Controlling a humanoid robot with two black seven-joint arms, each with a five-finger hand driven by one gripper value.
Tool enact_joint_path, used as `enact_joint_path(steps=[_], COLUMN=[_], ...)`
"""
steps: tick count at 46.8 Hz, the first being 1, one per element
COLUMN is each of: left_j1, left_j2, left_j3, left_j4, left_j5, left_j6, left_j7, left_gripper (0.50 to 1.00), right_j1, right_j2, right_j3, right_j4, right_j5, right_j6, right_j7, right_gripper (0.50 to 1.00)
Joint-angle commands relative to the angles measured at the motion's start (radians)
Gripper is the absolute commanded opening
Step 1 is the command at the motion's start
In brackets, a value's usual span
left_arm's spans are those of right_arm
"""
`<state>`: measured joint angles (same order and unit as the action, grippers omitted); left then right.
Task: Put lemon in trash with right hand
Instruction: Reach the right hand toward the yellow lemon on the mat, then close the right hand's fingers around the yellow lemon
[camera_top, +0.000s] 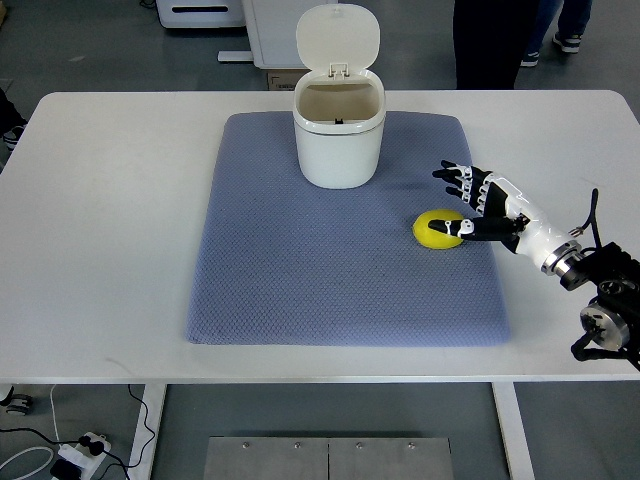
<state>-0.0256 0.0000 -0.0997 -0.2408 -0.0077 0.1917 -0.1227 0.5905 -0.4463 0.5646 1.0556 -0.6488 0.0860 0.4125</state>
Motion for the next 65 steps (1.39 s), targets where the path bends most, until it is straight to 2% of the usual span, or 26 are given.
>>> enact_joint_path(steps=[1,13,35,65], left_j1=[-0.001,-0.001,-0.001,-0.001], left_j2=[0.000,0.000,0.000,0.000], left_j3=[0.000,0.000,0.000,0.000], left_j4=[0.000,0.000,0.000,0.000], left_j5=[0.000,0.000,0.000,0.000], left_j6=[0.000,0.000,0.000,0.000], left_j7=[0.000,0.000,0.000,0.000], left_gripper=[1.000,1.000,1.000,1.000], right_j1=[0.012,0.049,0.046,0.038], right_j2=[0.000,-0.002,-0.032,-0.029], right_j3=[-0.035,-0.121,-0.126,-0.170], right_j4=[-0.009,-0.029,-0.077,-0.071], right_j5=[0.000,0.000,0.000,-0.022], right_j6=[-0.014,-0.060,-0.060,-0.061], right_j7=[0.012,0.040,0.046,0.066], right_gripper=[0.954,0.952,0.949,0.941])
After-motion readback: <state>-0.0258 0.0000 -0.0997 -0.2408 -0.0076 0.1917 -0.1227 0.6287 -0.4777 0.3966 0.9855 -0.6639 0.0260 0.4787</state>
